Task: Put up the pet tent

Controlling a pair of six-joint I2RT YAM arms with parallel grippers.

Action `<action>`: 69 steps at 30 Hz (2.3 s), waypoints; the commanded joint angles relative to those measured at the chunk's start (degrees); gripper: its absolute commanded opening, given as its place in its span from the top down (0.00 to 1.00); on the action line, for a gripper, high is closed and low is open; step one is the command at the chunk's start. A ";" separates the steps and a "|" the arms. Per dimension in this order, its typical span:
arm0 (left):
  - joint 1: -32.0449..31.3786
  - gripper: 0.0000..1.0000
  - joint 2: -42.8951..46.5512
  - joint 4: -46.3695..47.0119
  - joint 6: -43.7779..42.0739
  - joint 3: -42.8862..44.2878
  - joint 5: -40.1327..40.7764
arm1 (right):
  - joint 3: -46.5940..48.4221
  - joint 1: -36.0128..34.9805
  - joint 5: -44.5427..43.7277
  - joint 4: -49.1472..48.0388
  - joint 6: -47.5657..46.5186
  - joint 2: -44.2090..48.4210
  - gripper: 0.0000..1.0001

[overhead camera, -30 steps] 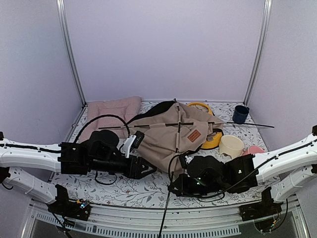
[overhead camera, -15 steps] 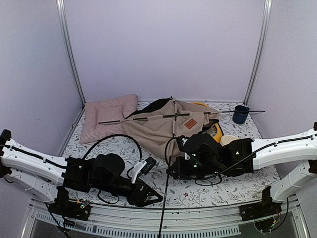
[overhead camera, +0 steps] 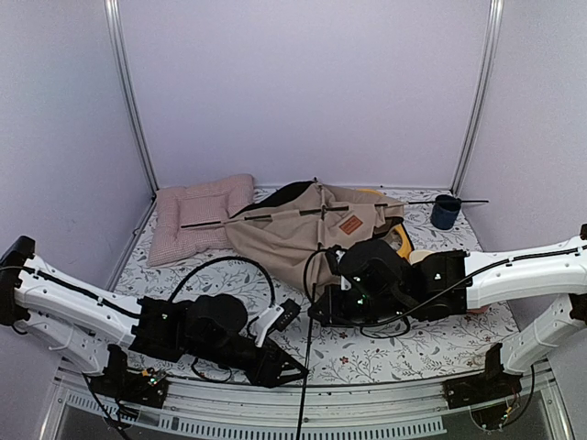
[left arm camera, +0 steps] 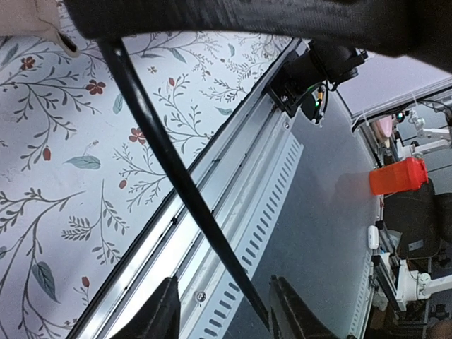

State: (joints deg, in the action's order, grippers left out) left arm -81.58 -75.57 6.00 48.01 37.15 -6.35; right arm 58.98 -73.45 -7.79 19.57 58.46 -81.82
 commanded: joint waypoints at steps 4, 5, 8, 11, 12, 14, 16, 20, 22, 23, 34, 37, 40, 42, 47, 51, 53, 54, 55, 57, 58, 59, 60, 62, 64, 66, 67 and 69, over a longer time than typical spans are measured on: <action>-2.24 0.65 -4.49 4.07 -0.89 3.74 -1.69 | 2.62 0.37 -1.81 -0.95 -2.37 0.09 1.00; -2.34 0.70 -5.10 4.23 -0.90 4.07 -1.77 | 2.63 0.41 -1.91 -0.88 -2.38 0.16 1.00; -2.81 0.85 -6.65 5.18 -0.84 4.87 -2.13 | 2.71 0.41 -1.97 -0.68 -2.38 0.45 1.00; -3.06 1.00 -7.37 5.84 -0.85 5.90 -1.59 | 2.67 0.41 -2.17 -0.36 -2.40 0.75 1.00; -3.05 1.00 -7.35 5.86 -0.67 6.18 -1.05 | 2.71 0.41 -2.26 -0.21 -2.45 0.87 1.00; -3.05 1.00 -7.07 6.01 -0.23 6.51 0.56 | 2.35 0.42 -2.48 0.09 -2.40 1.23 0.99; -3.03 1.00 -6.30 6.24 0.29 6.47 2.51 | 1.84 0.41 -2.65 0.16 -2.38 1.82 0.92; -3.01 1.00 -3.95 8.36 1.45 5.28 6.95 | 0.82 0.39 -2.84 0.07 -2.62 3.58 0.63; -2.98 1.00 -2.54 10.04 2.00 4.40 9.00 | 0.17 0.36 -3.11 0.43 -2.89 5.10 0.50; -2.91 1.00 -1.82 10.79 2.29 3.98 10.10 | -0.31 0.29 -3.31 0.34 -3.06 6.27 0.44; -0.37 1.00 1.57 17.57 4.63 0.78 14.56 | -9.02 -2.24 -4.70 -1.93 -0.68 18.98 0.01; 0.48 1.00 1.57 18.92 5.23 0.58 14.65 | -11.48 -4.04 -5.05 -2.76 0.55 22.86 0.01; 1.87 1.00 1.46 20.82 6.21 0.38 14.25 | -13.29 -7.36 -6.26 -4.16 1.86 25.47 0.01; 2.95 1.00 1.04 22.61 6.67 0.34 13.35 | -14.20 -10.01 -7.24 -4.64 3.20 25.47 0.01; 4.80 1.00 -0.36 24.31 7.16 1.41 11.70 | -16.36 -15.99 -7.15 -10.53 7.49 20.14 0.08; 5.29 1.00 -1.16 25.32 7.36 1.93 11.18 | -15.17 -18.35 -6.84 -13.91 9.21 13.96 0.18; 5.40 1.00 -1.72 25.53 7.43 2.55 10.61 | -14.93 -18.75 -6.54 -16.39 9.96 10.91 0.29; 5.39 1.00 -1.90 25.47 7.45 2.72 10.45 | -15.14 -18.75 -6.58 -17.14 10.20 10.55 0.32; 5.41 1.00 -1.93 25.35 7.45 2.83 10.40 | -15.29 -18.75 -6.66 -17.71 10.26 10.35 0.35; 5.41 1.00 -1.81 25.14 7.45 2.84 10.51 | -15.60 -18.74 -6.89 -18.52 10.44 10.21 0.47; 5.45 1.00 -1.78 25.00 7.44 2.80 10.66 | -15.63 -18.72 -6.78 -18.72 10.45 10.19 0.50; 5.49 1.00 -1.65 24.95 7.45 2.84 10.66 | -15.73 -18.74 -6.51 -18.96 10.45 10.07 0.54; 5.47 1.00 -1.60 24.86 7.45 2.84 10.76 | -15.81 -18.75 -6.17 -19.04 10.52 9.90 0.58; 5.55 1.00 -1.50 24.72 7.30 2.95 10.83 | -15.99 -18.77 -5.27 -19.22 10.86 9.56 0.64; 5.76 1.00 -1.47 24.42 7.20 3.01 10.84 | -16.47 -18.83 -4.01 -20.18 11.26 9.29 0.68; 5.97 1.00 -1.50 24.18 7.10 3.10 10.67 | -16.57 -18.98 -2.85 -21.35 11.33 8.79 0.71; 6.06 1.00 -1.43 24.08 6.98 3.11 10.67 | -16.45 -19.04 -2.27 -21.52 11.33 8.36 0.72; 6.32 1.00 -1.20 23.82 6.93 3.04 10.80 | -15.91 -19.26 -1.10 -21.36 11.33 7.54 0.75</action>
State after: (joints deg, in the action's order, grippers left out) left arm -77.32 -77.17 27.99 57.08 38.50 2.11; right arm 43.18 -91.96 -11.66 0.36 69.58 -72.69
